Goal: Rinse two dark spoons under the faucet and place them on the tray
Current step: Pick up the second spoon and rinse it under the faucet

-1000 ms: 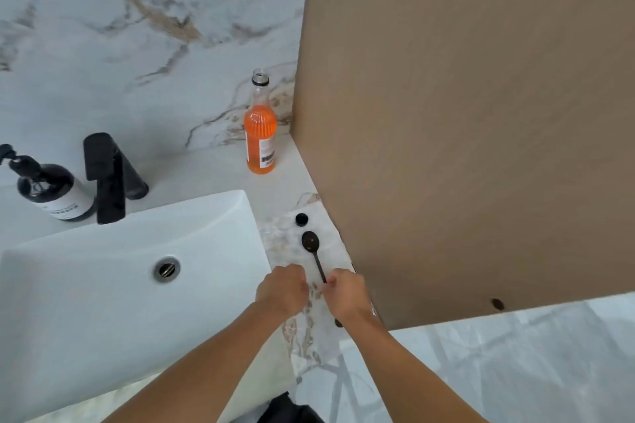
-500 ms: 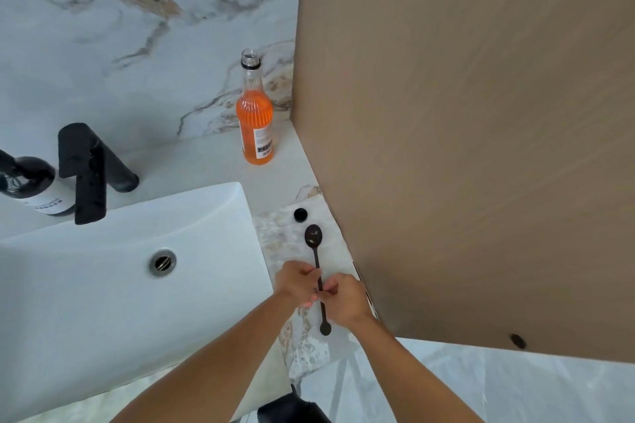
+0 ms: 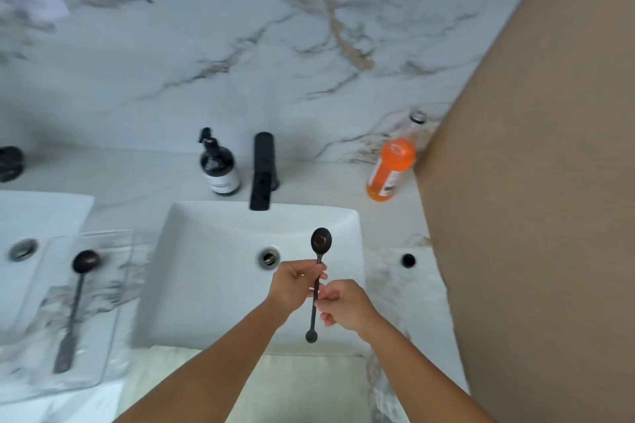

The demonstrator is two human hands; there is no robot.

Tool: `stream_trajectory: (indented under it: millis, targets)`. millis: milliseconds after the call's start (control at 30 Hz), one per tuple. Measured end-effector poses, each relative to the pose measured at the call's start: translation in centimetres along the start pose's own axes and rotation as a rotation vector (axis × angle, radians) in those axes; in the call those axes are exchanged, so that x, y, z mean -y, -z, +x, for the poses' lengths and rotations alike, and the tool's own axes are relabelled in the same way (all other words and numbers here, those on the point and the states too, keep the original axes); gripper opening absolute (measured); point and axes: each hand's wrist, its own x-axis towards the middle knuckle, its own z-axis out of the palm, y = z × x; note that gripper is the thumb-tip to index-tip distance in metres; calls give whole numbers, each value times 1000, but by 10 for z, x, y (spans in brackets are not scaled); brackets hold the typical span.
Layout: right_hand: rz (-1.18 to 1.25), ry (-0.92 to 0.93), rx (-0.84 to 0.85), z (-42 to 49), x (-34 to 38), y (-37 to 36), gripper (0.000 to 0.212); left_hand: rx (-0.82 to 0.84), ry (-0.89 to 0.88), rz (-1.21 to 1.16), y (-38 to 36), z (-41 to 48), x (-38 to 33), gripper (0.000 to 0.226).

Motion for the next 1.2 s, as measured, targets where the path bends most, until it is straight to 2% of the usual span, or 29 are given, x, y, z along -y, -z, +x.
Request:
stream_trajectory:
  millis: [100,233,300,367,400,500,667,733,800,867,933,1000,1067,1200]
  targets:
    - [-58,39,28,14,36,-23,4,-70,-28,16,41,-1,-10,15]
    - [-73,269,-349,27,104,-29,19,-134,-34,36,81,4,-21,17]
    - [2,411,-436,32,145,-28,18,-160,-29,20,93,8,-20,17]
    - [55,491,-435,38,183,-30,11,-166,-35,13,102,10,-17,15]
    - [81,490,-396,42,198,-32,8,-163,-39,13,105,11,-14,14]
    - [30,357,-273,54,227,-43,31,-165,-40,9,111,16,-3,26]
    - [-130,335,-440,67,230,-52,33,-190,-42,6,115,21,8,37]
    - [-186,300,-458,69,232,-48,33,-189,-49,-13,114,22,11,38]
    - [-196,239,-433,73,234,-43,31,-194,-35,-23,111,24,13,29]
    - [-153,177,-382,77,236,-39,27,-195,-28,-5,108,27,17,18]
    - [3,121,-337,81,238,-37,19,-198,-36,27,105,30,20,15]
    - [117,73,-338,85,240,-36,20,-208,-45,27,102,33,22,15]
    - [160,49,-338,89,242,-35,22,-220,-58,16,101,36,22,14]
    - [189,21,-339,89,243,-35,11,-235,-68,17,103,40,21,15]
